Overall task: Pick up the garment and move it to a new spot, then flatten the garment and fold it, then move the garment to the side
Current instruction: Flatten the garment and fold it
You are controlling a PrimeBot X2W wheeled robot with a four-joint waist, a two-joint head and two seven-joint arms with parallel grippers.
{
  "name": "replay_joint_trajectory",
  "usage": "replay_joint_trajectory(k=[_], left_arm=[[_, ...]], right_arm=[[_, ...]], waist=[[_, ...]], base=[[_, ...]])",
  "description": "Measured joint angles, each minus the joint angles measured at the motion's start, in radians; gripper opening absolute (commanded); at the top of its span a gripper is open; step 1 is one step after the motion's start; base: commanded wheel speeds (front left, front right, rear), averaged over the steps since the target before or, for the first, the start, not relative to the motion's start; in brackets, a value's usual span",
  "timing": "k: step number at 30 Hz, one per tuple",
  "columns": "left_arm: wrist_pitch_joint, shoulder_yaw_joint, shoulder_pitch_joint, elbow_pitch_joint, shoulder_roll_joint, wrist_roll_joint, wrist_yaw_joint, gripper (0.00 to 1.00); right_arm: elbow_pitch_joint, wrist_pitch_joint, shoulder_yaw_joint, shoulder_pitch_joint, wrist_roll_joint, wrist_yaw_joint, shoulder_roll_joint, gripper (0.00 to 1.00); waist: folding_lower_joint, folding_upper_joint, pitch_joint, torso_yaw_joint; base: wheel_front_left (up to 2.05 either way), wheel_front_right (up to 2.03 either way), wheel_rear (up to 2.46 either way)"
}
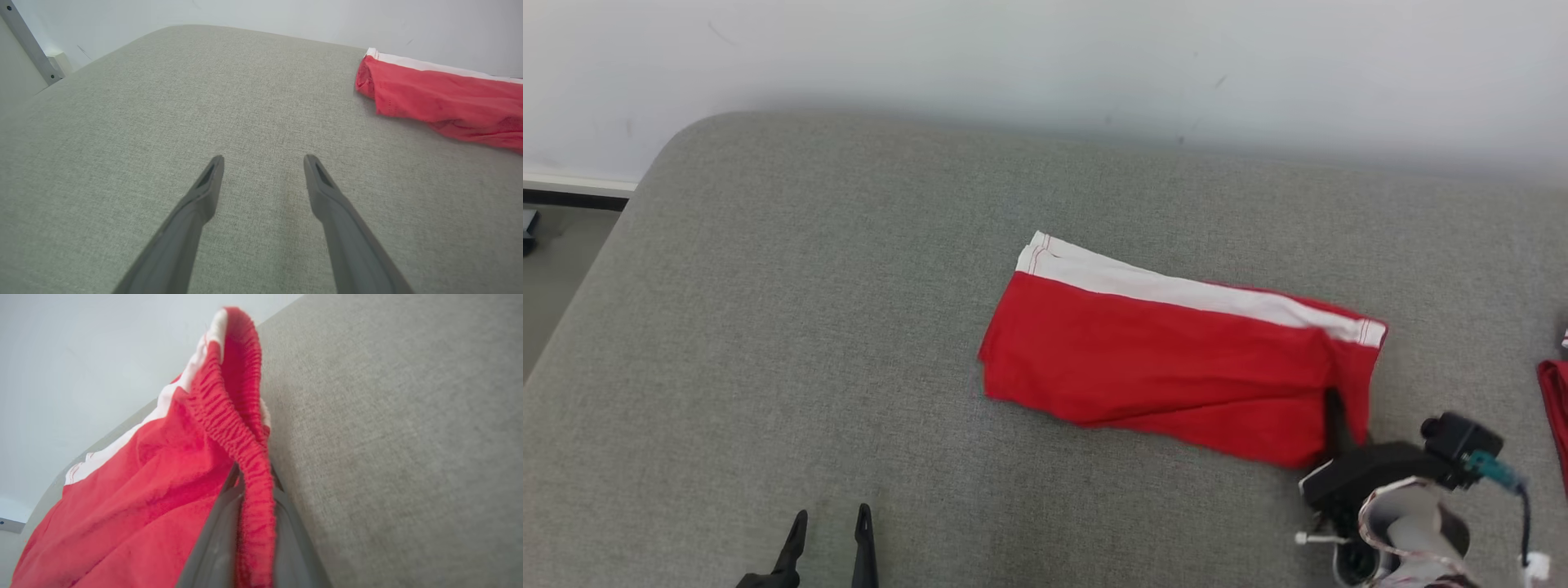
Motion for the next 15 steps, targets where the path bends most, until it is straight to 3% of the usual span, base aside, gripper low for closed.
replay_joint_trajectory(k=[7,12,15], left_arm=[[0.000,-0.024,0.001,0.011,0.000,-0.017,0.001,1.00],[0.000,-0.031,0.004,0.018,0.000,-0.023,0.002,1.00],[0.000,-0.034,0.005,0.028,0.000,-0.031,0.002,1.00]], right_arm=[[-0.013,0.029,0.030,-0.024,0.032,0.000,-0.086,0.00],[-0.078,0.066,0.092,-0.034,0.086,0.000,-0.074,0.00],[-0.189,0.107,0.179,-0.021,0.151,0.000,-0.051,0.00]], waist=[[0.0000,0.0000,-0.011,-0.002],[0.0000,0.0000,-0.015,0.002],[0.0000,0.0000,-0.015,0.010]], base=[[0.00,0.00,0.00],[0.00,0.00,0.00],[0.00,0.00,0.00]])
